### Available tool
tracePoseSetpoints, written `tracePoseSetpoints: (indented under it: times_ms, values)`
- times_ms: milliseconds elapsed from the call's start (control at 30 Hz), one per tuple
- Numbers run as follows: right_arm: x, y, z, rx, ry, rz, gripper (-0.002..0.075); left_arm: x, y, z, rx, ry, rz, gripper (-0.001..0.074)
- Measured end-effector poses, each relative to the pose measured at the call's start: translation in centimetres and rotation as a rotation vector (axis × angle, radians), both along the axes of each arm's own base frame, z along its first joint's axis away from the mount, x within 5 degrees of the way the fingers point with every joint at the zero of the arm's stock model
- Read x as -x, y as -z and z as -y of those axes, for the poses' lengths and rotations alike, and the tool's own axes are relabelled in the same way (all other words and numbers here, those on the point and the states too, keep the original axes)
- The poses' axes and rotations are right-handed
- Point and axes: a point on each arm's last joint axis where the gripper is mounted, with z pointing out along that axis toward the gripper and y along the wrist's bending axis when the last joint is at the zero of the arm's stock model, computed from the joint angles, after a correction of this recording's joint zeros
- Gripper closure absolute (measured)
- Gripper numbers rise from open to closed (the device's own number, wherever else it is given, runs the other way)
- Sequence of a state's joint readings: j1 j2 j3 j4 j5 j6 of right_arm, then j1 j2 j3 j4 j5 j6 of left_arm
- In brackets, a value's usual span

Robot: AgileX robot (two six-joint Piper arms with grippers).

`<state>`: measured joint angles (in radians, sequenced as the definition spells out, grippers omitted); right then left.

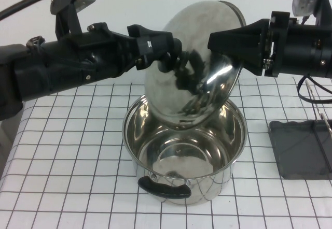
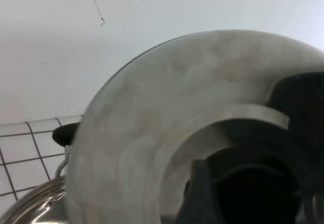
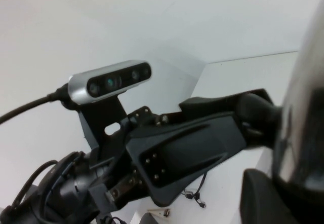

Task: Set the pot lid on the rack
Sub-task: Hand over the pot lid, then place the pot lid on the pot rack

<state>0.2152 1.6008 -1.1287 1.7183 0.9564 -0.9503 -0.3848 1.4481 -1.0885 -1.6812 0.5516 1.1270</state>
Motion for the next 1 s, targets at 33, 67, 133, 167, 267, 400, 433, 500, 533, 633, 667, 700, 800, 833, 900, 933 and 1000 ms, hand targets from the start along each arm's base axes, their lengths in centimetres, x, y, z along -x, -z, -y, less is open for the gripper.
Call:
tracePoseSetpoints:
  times_ms: [33, 67, 133, 167, 267, 400, 433, 500, 533, 633, 667, 700, 800, 833, 900, 933, 1000]
  values:
    - [0.0, 0.0, 0.0, 0.0, -0.003, 0.004, 0.0609, 0.0, 0.0, 0.0, 0.0, 0.0, 0.0, 0.0255]
    - [0.0, 0.0, 0.0, 0.008, -0.003, 0.012, 0.0647, 0.0, 0.0, 0.0, 0.001, 0.002, 0.0, 0.022]
    - [-0.2, 0.3, 0.1, 0.042, 0.013, 0.027, 0.0687, 0.1, -0.2, 0.1, 0.01, 0.015, 0.003, 0.0186]
    - [-0.2, 0.5, 0.1, 0.058, 0.014, 0.034, 0.0695, 0.2, -0.3, 0.1, 0.012, 0.017, 0.006, 0.0176]
    - [-0.2, 0.6, 0.1, 0.071, 0.014, 0.056, 0.0711, 0.1, -0.4, 0.1, 0.006, 0.022, 0.025, 0.0171]
    - [-0.2, 0.6, 0.1, 0.086, 0.013, 0.086, 0.0713, 0.1, -0.4, 0.1, 0.001, 0.024, 0.032, 0.0187]
    - [-0.1, 0.4, 0.1, 0.086, 0.013, 0.095, 0.0713, 0.1, -0.4, 0.1, -0.003, 0.025, 0.037, 0.0194]
    - [0.2, -0.1, 0.2, 0.086, 0.013, 0.117, 0.0713, 0.1, -0.4, 0.1, -0.006, 0.026, 0.043, 0.0206]
    - [0.3, -0.4, 0.2, 0.086, 0.013, 0.13, 0.0713, 0.1, -0.4, 0.1, -0.009, 0.026, 0.047, 0.0213]
    - [0.8, -1.8, 0.3, 0.081, 0.012, 0.182, 0.0714, 0.2, -0.5, 0.1, -0.018, 0.031, 0.064, 0.0253]
    - [1.1, -2.4, 0.4, 0.077, 0.011, 0.203, 0.0714, 0.2, -0.5, 0.1, -0.021, 0.033, 0.069, 0.0272]
    - [1.2, -2.9, 0.4, 0.073, 0.011, 0.22, 0.0714, 0.2, -0.5, 0.1, -0.022, 0.035, 0.072, 0.0291]
    - [2.1, -5.0, 0.6, 0.058, 0.008, 0.288, 0.0714, 0.6, -0.9, 0.0, -0.026, 0.038, 0.09, 0.0386]
    - [2.6, -5.7, 0.6, 0.059, 0.008, 0.313, 0.0714, 0.8, -1.1, -0.1, -0.046, 0.044, 0.11, 0.0435]
    - [3.6, -7.0, 0.9, 0.099, 0.005, 0.376, 0.0714, 1.4, -1.5, -0.3, -0.115, 0.066, 0.17, 0.0554]
    - [4.1, -7.4, 1.3, 0.135, 0.008, 0.399, 0.0714, 1.7, -1.7, -0.5, -0.15, 0.074, 0.2, 0.0605]
    - [5.1, -7.9, 2.0, 0.218, 0.015, 0.421, 0.0714, 2.3, -2.0, -0.9, -0.248, 0.083, 0.269, 0.068]
